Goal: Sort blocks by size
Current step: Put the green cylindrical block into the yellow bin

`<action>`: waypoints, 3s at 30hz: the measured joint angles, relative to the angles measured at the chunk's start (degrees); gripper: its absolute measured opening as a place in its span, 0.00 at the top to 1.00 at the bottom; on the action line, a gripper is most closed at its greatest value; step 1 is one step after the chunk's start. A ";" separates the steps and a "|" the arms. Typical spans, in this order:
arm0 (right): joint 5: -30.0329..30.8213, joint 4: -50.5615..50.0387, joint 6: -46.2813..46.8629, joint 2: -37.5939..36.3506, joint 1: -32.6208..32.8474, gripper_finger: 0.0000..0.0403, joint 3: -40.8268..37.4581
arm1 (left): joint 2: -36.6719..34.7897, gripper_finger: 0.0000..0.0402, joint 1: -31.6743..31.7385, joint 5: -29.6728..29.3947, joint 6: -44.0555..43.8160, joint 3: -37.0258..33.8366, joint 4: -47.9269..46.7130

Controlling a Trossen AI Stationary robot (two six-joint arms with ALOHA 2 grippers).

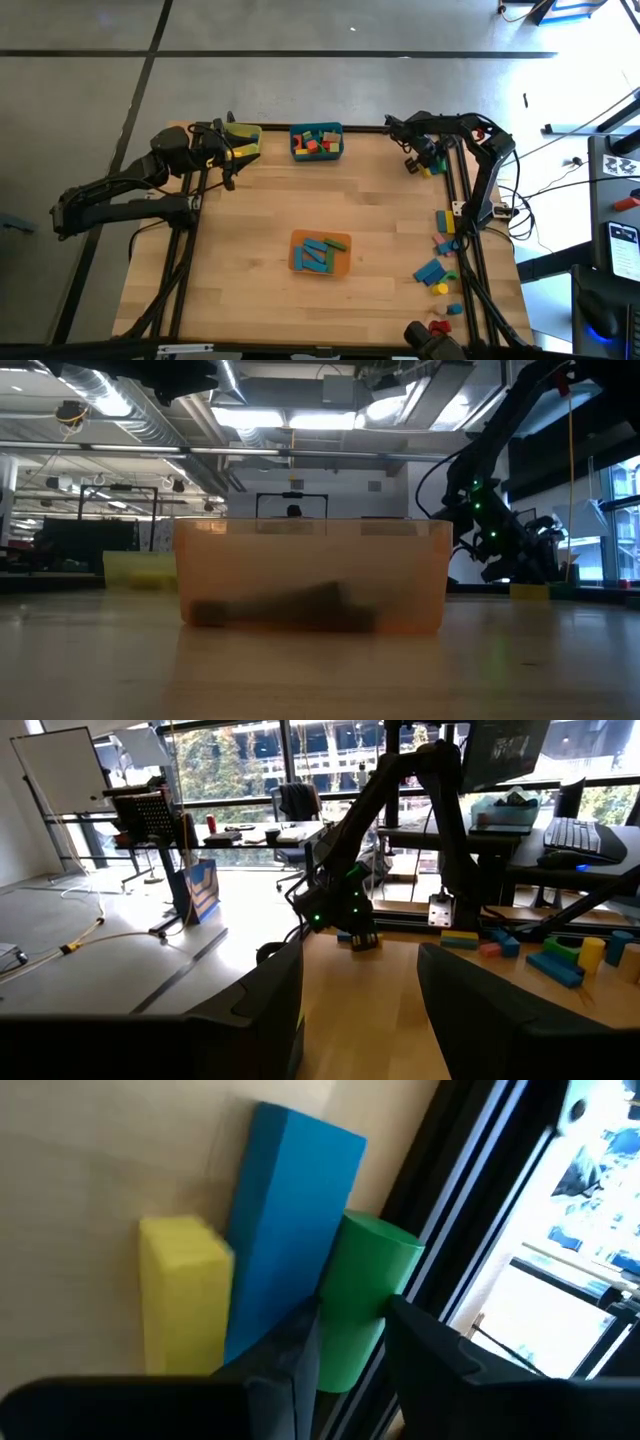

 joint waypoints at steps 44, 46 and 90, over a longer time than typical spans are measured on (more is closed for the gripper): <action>-11.08 -17.12 5.06 0.04 14.97 0.71 0.19 | 0.00 0.55 0.01 0.00 -0.17 0.00 -0.22; -11.71 -16.60 5.08 0.00 14.97 0.67 -0.94 | -0.02 0.55 0.01 0.00 -0.17 0.00 -0.22; -13.50 5.75 10.41 -17.15 7.45 0.45 -19.17 | 0.00 0.55 0.01 0.00 0.00 0.00 0.07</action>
